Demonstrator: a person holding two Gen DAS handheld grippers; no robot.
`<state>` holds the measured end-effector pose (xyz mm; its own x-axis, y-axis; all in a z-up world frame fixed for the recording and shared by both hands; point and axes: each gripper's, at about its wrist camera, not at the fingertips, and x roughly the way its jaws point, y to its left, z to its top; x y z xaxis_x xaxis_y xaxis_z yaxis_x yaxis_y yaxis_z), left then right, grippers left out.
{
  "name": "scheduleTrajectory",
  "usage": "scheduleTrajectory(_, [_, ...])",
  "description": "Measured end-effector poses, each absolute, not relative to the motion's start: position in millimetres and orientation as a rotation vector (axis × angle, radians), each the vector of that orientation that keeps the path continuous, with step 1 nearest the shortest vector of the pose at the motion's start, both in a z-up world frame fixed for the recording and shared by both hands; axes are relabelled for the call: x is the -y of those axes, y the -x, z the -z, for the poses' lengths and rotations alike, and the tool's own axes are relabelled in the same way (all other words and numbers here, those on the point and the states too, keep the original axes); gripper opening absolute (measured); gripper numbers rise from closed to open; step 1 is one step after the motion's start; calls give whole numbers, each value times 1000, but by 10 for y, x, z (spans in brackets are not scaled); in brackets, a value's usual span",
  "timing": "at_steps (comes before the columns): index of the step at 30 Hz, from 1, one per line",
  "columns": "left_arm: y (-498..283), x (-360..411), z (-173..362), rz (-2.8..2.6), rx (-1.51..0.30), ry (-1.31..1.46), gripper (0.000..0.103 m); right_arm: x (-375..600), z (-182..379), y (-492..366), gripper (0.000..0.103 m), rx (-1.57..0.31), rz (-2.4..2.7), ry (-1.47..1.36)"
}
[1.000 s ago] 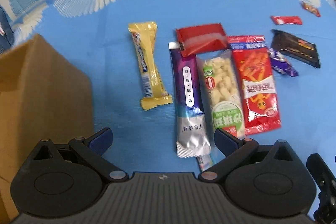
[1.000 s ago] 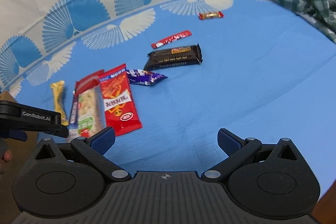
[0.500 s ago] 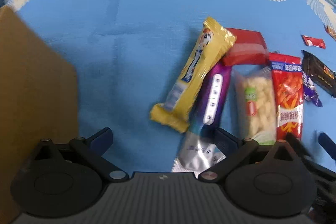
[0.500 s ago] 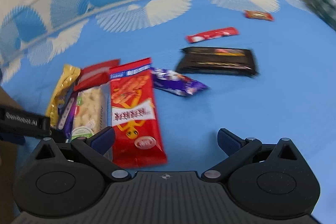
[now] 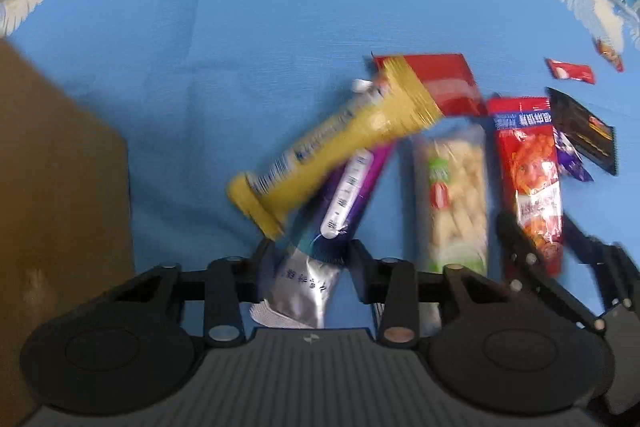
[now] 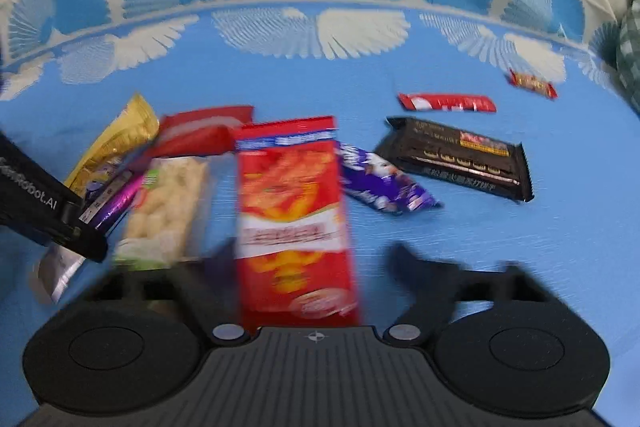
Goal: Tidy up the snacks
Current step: 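Grasp the purple tube snack with left tool while right tool grasps red spicy-strip packet, then carry the purple tube snack and red spicy-strip packet with both tools into the box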
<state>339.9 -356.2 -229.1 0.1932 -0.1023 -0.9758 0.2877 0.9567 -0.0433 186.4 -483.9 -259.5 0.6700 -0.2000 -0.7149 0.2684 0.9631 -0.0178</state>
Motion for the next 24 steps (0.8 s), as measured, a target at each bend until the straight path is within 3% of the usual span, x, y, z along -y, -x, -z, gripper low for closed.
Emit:
scheduleTrajectory(10, [-2872,3328,2270,295,-1346,-215,40,4814,2539,-1144,52,-838,346,-189])
scheduleTrajectory(11, [-2868,3344,2289,287,-1342,-239,57,4807,2545,-1123,56,-838,349,-194])
scheduleTrajectory(13, [-2889,3393,2328,297,-1344,-251,87,4807,2554,-1168,75,-856,355,-202])
scheduleTrajectory(14, [-2900,3438,2344,295,-1326,-256,86,4823,2567,-1210,85,-864,360,-204])
scheduleTrajectory(16, [-2992,3513,2407,297,-1331,-275,68,4842,2605,-1268,81,-860,350,-185])
scheduleTrajectory(17, [-2933,3489,2425,293,-1327,-262,47,4844,2596,-1287,70,-848,354,-171])
scheduleTrajectory(18, [-2928,3494,2362,305,-1325,-248,29,4847,2570,-1295,49,-843,350,-175])
scheduleTrajectory(19, [-2948,3540,2349,320,-1334,-239,23,4855,2543,-1295,50,-847,349,-193])
scheduleTrajectory(24, [-2711,3441,2060,356,-1280,-209,22,4813,2319,-1054,47,-794,350,-267])
